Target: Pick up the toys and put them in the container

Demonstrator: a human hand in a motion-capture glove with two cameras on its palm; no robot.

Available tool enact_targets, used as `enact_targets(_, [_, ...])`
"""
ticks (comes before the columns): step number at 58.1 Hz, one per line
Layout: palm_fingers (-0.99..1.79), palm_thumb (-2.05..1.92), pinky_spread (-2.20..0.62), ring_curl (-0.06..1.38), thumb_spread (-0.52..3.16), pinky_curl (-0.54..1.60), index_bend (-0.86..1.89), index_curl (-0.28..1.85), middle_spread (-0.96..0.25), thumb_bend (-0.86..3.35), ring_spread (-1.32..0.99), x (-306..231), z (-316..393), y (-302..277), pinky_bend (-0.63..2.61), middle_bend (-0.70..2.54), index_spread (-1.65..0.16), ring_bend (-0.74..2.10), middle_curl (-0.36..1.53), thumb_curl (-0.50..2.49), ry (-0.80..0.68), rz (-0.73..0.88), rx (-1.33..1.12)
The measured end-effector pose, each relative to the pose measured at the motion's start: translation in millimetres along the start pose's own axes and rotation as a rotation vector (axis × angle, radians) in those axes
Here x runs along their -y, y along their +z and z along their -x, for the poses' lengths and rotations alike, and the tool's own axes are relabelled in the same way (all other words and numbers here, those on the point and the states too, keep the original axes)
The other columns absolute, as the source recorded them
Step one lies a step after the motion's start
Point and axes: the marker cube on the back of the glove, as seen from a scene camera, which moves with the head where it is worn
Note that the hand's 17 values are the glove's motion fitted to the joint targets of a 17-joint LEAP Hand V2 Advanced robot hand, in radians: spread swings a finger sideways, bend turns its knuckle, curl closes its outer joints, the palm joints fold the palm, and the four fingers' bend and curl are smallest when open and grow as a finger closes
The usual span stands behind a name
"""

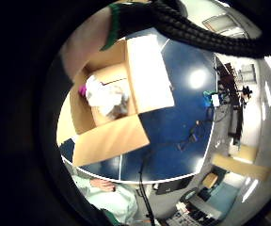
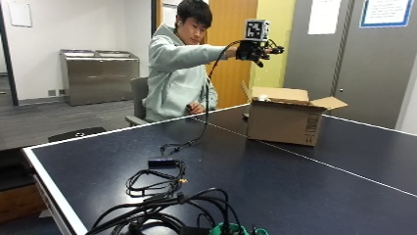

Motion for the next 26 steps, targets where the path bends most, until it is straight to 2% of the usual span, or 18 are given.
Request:
enact_targets(2, [-0.42,0.17,0.01,0.23,1.19,0.39,0.07,0.47,0.04,-0.03,0.01,-5,-11,-4,1.02,0.08,-0.18,0.14,0.40,0.58,-0.109,-0.033,0.002])
enact_targets(3, [-0.42,0.16,0.01,0.22,1.19,0.38,0.07,0.46,0.04,-0.03,0.01,-4,-17,-6,1.01,0.08,-0.18,0.14,0.39,0.57,-0.098,-0.050,-0.004])
enact_targets(7, [-0.40,0.15,0.04,0.22,1.21,0.37,0.07,0.42,0.06,-0.02,0.03,1,-2,-13,0.99,0.08,-0.18,0.14,0.35,0.54,0.134,-0.104,-0.024])
enact_targets(10, [-0.39,0.15,0.05,0.21,1.22,0.36,0.07,0.39,0.06,-0.02,0.03,-1,6,-19,0.97,0.08,-0.18,0.15,0.33,0.51,0.185,-0.128,-0.023])
enact_targets(12, [-0.38,0.15,0.06,0.21,1.23,0.36,0.07,0.37,0.06,-0.02,0.03,-8,9,-23,0.97,0.09,-0.18,0.14,0.32,0.50,0.091,-0.142,0.012])
enact_targets(15, [-0.36,0.15,0.07,0.21,1.24,0.35,0.08,0.35,0.06,-0.02,0.04,-23,15,-30,0.95,0.10,-0.19,0.14,0.30,0.48,-0.153,-0.167,0.071])
enact_targets(17, [-0.35,0.15,0.07,0.21,1.25,0.35,0.08,0.34,0.06,-0.01,0.03,-28,18,-32,0.94,0.10,-0.19,0.14,0.29,0.47,-0.208,-0.189,0.082])
enact_targets(18, [-0.35,0.15,0.07,0.20,1.25,0.35,0.08,0.33,0.06,-0.01,0.03,-29,19,-32,0.94,0.10,-0.19,0.14,0.29,0.46,-0.185,-0.200,0.080])
enact_targets(22, [-0.33,0.17,0.08,0.20,1.26,0.34,0.09,0.31,0.05,-0.01,0.03,-23,15,-28,0.92,0.11,-0.20,0.14,0.28,0.45,0.100,-0.244,0.016])
enact_targets(26, [-0.30,0.18,0.08,0.19,1.28,0.34,0.12,0.30,0.05,-0.01,0.03,-28,20,-24,0.90,0.12,-0.20,0.13,0.26,0.44,0.108,-0.263,0.038])
